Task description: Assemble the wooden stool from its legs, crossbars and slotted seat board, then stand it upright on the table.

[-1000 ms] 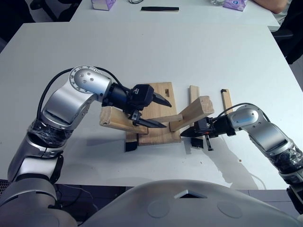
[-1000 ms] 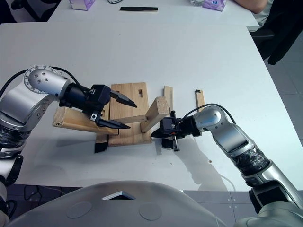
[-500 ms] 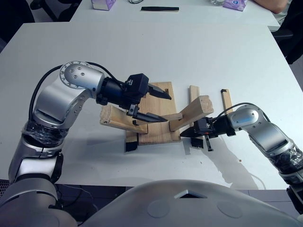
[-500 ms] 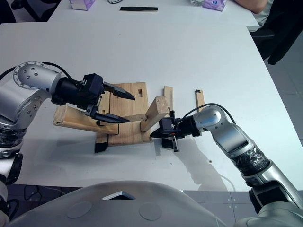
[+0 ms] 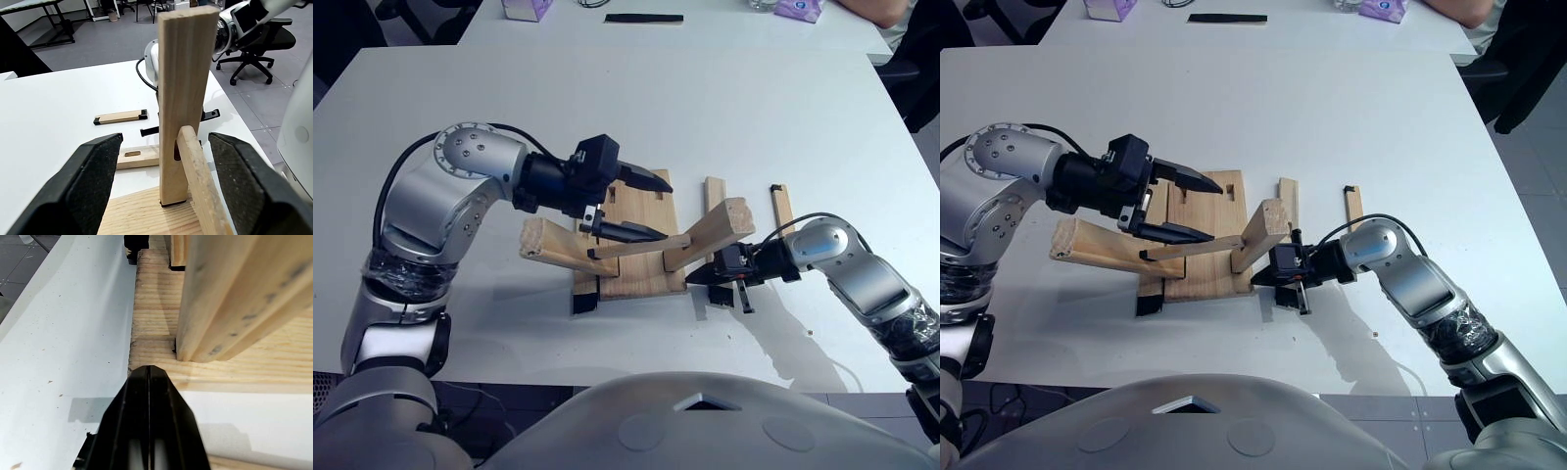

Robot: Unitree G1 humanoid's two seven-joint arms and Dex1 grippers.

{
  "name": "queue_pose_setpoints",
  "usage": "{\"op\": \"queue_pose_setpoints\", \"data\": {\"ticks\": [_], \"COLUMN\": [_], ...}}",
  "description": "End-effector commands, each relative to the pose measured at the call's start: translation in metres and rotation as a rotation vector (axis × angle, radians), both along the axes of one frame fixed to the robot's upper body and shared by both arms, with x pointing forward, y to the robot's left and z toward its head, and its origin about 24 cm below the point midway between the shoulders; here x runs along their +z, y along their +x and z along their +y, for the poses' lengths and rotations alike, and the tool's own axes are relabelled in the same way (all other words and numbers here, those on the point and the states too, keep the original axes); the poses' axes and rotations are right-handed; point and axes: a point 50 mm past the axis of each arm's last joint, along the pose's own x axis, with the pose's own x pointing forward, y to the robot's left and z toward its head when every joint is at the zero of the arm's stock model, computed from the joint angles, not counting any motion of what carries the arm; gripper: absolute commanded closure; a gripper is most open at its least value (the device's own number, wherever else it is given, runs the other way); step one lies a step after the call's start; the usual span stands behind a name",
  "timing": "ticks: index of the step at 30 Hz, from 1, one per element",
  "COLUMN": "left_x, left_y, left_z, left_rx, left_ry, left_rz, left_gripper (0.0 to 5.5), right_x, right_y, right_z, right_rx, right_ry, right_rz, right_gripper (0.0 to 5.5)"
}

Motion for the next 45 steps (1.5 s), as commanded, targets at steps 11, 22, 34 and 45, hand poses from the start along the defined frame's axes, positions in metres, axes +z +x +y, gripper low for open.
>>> {"op": "queue_pose_setpoints", "data": {"ticks": [11, 22, 34, 45], "left_x": [-0.039, 0.011, -0.047, -0.060], "left_y": [0.004, 0.018, -0.023, -0.094], "left_z": [0.000, 0.000, 0.093, 0.075], "left_rx": [0.052, 0.175, 1.045, 1.568], "left_ry": [0.116, -0.158, 0.002, -0.161], "left_rz": [0.029, -0.024, -0.001, -0.215], "left_gripper": [2.24, 2.24, 1.44, 0.73], "right_x": [0.002, 0.011, 0.034, 0.059], "right_y": [0.000, 0.003, -0.036, -0.049], "right_z": [0.000, 0.001, -0.039, -0.014], "right_rx": [0.006, -0.015, -0.464, -1.355], "right_ry": [-0.006, 0.027, 0.068, 0.404], "right_rz": [-0.004, -0.031, -0.163, -0.280], "right_gripper": [5.48, 5.48, 5.50, 4.54]}}
